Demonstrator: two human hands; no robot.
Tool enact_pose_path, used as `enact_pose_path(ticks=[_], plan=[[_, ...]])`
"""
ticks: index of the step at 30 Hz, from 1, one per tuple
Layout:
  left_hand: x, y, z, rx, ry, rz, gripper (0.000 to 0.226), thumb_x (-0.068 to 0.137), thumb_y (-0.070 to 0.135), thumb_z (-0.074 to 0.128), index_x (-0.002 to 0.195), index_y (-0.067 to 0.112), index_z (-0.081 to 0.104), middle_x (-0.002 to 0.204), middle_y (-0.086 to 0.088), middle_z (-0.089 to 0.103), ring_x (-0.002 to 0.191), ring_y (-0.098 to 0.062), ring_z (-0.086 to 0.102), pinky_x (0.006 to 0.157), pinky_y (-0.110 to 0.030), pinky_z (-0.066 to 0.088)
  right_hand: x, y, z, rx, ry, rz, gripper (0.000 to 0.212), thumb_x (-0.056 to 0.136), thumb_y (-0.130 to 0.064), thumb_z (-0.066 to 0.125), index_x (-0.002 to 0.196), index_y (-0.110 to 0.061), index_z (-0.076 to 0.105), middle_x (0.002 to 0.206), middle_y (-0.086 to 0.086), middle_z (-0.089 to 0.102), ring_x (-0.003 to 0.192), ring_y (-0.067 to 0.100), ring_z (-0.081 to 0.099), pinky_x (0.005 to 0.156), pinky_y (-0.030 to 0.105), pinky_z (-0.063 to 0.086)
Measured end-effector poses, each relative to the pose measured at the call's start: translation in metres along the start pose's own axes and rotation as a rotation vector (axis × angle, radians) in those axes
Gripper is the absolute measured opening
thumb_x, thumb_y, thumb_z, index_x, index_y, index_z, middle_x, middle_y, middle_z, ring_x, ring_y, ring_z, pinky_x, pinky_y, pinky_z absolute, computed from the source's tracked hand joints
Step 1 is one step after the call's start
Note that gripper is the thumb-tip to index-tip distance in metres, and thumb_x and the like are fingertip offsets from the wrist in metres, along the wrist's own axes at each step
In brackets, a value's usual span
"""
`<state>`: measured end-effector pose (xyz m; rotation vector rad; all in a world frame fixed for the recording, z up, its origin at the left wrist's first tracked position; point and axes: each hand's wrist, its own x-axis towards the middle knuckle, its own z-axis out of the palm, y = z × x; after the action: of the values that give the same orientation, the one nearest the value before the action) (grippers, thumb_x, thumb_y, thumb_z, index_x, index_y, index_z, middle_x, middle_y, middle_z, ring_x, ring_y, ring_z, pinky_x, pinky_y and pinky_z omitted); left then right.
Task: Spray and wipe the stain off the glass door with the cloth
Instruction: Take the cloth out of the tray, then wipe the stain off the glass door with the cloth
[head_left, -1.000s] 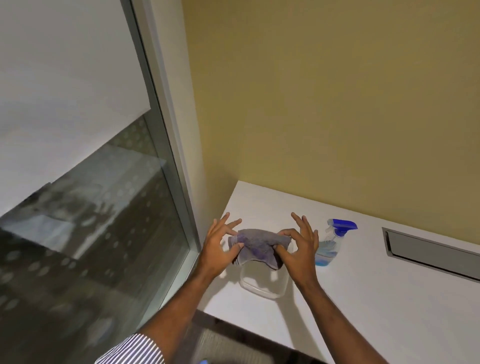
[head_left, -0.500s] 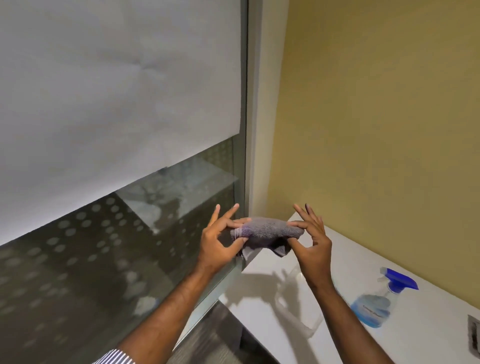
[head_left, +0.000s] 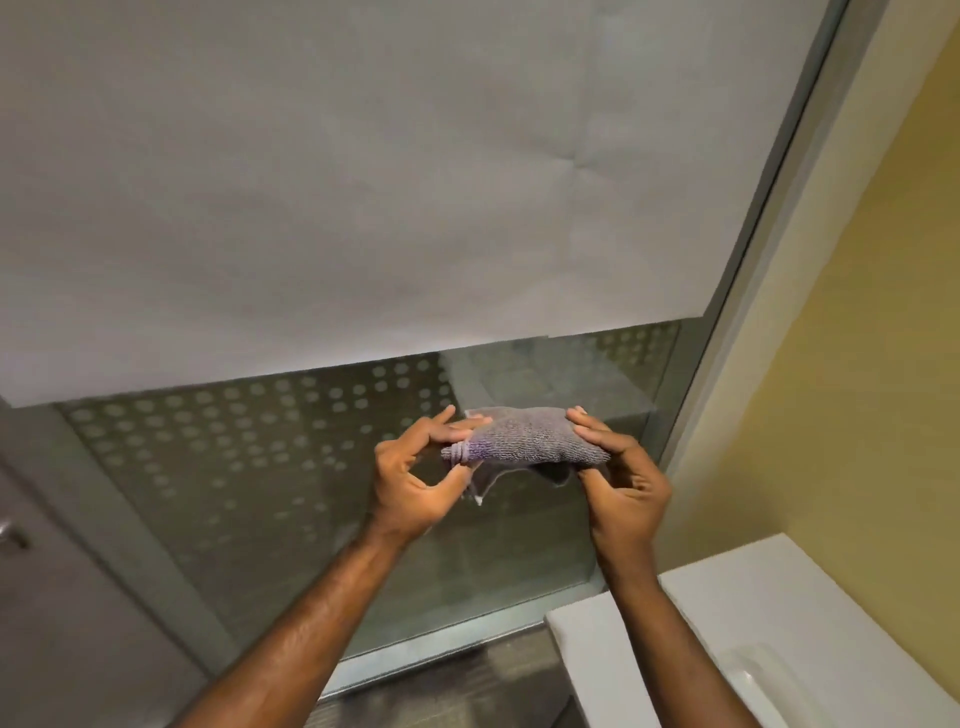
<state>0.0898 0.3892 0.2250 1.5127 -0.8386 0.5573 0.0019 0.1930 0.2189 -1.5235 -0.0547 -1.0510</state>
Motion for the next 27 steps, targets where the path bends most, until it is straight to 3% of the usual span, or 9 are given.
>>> enact_pose_path(ticks=[3,7,11,22,27], plan=[[0.0,0.01,-0.042,0.065,0.071,0.026,0.039,0.072,-0.009,0.074,0.103,0.013,0.069,0.116,0.027,0.073,0.115,-0.005,0.07,0.111,-0.033,0.048,0.002,-0.003,0.043,0.094,-0.083,-0.008,0.057,0.077,0.035,0.061,0.104,-0.013,0.075,0.115,0.004,0.078,0.118,0.029,0.071,0.108,0.05,0.053],[-0.006,0.018,-0.107,0.162,0.194,-0.015,0.03,0.074,0.002,0.074,0.101,0.015,0.069,0.115,0.019,0.075,0.118,-0.017,0.07,0.111,-0.04,0.05,-0.002,-0.008,0.107,0.211,-0.203,-0.007,0.054,0.078,0.034,0.061,0.103,-0.012,0.075,0.114,0.0,0.079,0.118,0.03,0.072,0.108,0.048,0.053],[-0.016,0.036,-0.174,0.266,0.301,-0.063,0.024,0.075,0.014,0.076,0.098,0.019,0.072,0.109,0.028,0.074,0.117,-0.008,0.069,0.103,-0.03,0.054,-0.016,-0.02,0.175,0.322,-0.324,0.007,0.056,0.078,0.035,0.059,0.104,-0.012,0.075,0.115,-0.002,0.079,0.119,0.032,0.07,0.108,0.051,0.053],[-0.08,0.091,-0.38,0.473,0.489,-0.066,0.039,0.074,-0.005,0.078,0.101,0.02,0.067,0.111,0.03,0.073,0.12,-0.007,0.067,0.106,-0.029,0.052,-0.115,-0.092,0.368,0.536,-0.538,0.022,0.057,0.076,0.037,0.058,0.102,-0.01,0.075,0.111,-0.001,0.08,0.115,0.032,0.072,0.108,0.047,0.053],[-0.115,0.122,-0.484,0.535,0.55,-0.039,0.031,0.077,0.01,0.081,0.099,0.029,0.069,0.107,0.032,0.072,0.119,0.0,0.066,0.105,-0.025,0.051,-0.179,-0.137,0.452,0.606,-0.591,0.036,0.045,0.081,0.029,0.064,0.099,-0.01,0.075,0.111,0.003,0.079,0.114,0.032,0.072,0.108,0.047,0.053]])
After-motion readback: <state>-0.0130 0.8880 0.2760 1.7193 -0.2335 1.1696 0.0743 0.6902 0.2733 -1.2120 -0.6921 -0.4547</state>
